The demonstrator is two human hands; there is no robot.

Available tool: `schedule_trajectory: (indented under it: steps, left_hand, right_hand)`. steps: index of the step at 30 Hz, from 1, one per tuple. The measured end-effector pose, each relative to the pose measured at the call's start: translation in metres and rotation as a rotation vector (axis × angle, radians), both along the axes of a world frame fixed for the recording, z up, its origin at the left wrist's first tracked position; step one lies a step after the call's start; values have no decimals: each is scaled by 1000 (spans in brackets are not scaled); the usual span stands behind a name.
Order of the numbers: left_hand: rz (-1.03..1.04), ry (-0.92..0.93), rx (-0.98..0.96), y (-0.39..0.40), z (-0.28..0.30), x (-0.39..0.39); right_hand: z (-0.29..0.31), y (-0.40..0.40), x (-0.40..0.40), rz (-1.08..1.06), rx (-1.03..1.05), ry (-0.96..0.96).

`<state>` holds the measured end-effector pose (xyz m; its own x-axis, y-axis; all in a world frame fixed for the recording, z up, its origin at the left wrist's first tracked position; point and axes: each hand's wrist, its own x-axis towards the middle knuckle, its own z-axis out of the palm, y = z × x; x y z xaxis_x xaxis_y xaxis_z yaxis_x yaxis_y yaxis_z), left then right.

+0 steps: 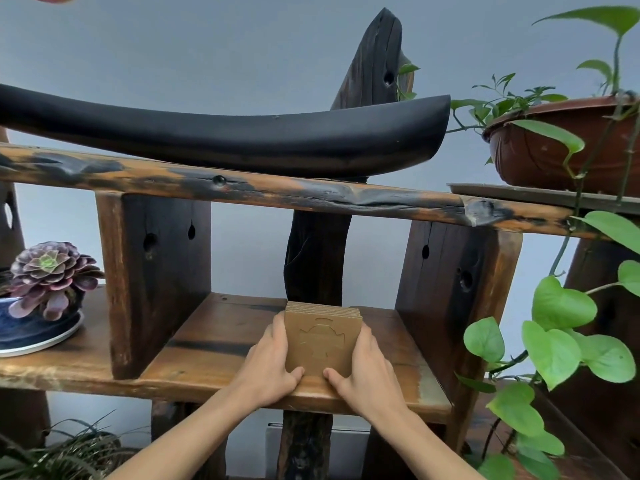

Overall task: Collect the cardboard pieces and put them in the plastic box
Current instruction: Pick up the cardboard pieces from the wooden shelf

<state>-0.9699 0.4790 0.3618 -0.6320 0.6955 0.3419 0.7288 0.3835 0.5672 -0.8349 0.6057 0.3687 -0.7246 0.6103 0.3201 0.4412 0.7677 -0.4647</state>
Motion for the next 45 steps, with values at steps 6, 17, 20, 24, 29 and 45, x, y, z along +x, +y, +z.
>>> schedule_trajectory:
  steps: [6, 17, 20, 24, 29, 45]
  left_hand:
    - [12, 48, -21, -4, 2, -3]
    - [-10, -8, -92, -6, 7, -2]
    - [-19, -45, -92, -5, 8, -2]
    - [-23, -57, -92, -6, 11, -2]
    - [-41, -43, -71, -16, 12, 8]
    - [-236, 26, -130, -45, -16, 79]
  right_hand:
    - [-1, 1, 2, 13, 14, 15]
    - [-5, -5, -1, 1, -14, -6]
    - [-5, -6, -3, -27, -51, -22]
    - [-2, -9, -6, -45, -90, -20]
    - [-1, -14, 5, -15, -74, -9]
    - [-49, -20, 113, 188, -430, 277]
